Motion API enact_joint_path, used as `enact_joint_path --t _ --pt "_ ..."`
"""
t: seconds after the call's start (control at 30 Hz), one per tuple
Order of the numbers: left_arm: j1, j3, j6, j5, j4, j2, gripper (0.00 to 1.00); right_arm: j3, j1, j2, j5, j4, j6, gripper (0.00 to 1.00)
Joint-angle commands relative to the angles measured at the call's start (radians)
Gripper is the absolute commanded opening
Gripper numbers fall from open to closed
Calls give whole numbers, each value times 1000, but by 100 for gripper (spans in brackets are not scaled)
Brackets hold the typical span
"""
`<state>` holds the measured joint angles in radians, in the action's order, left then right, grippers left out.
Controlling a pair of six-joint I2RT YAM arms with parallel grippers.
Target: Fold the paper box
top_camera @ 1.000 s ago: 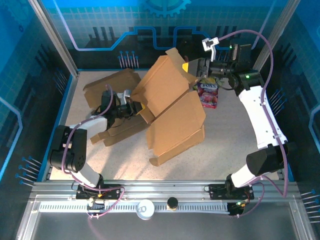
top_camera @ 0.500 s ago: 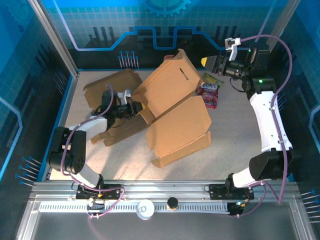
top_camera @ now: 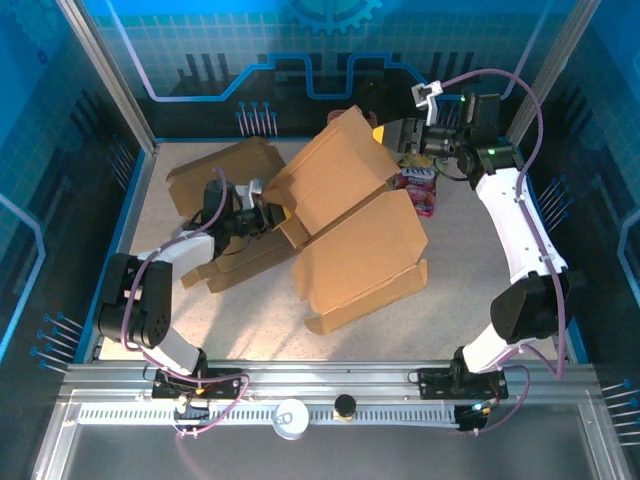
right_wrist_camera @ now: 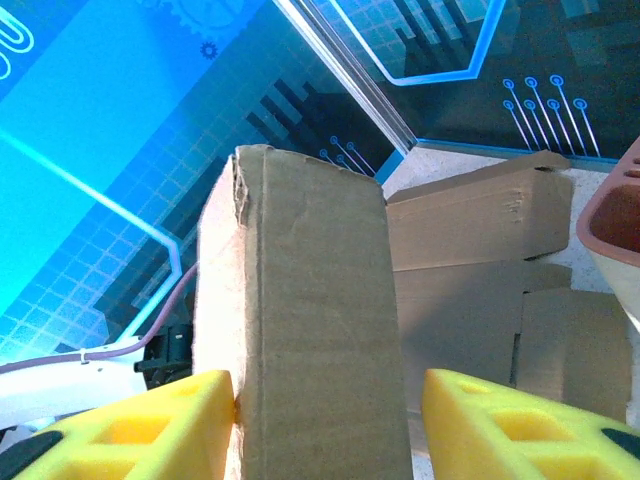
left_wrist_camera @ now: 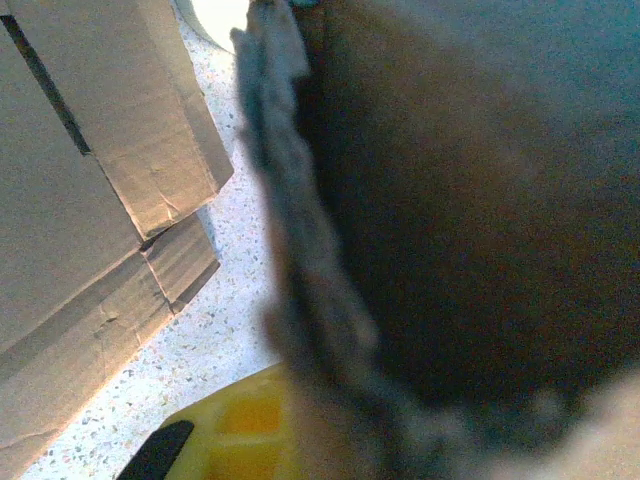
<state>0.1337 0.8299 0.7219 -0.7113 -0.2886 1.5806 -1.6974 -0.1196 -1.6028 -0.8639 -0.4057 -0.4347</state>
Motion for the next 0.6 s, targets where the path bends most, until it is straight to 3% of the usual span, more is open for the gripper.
enact_joint_path --t 0.0,0.2,0.57 --pt "5 38 -27 -18 9 -40 0 -36 -19 26 53 -76 78 53" --pt "7 42 -37 -10 33 -54 0 -107 -89 8 248 -247 229 56" --pt "23 65 -96 29 126 -80 0 -129 -219 44 621 -325 371 61"
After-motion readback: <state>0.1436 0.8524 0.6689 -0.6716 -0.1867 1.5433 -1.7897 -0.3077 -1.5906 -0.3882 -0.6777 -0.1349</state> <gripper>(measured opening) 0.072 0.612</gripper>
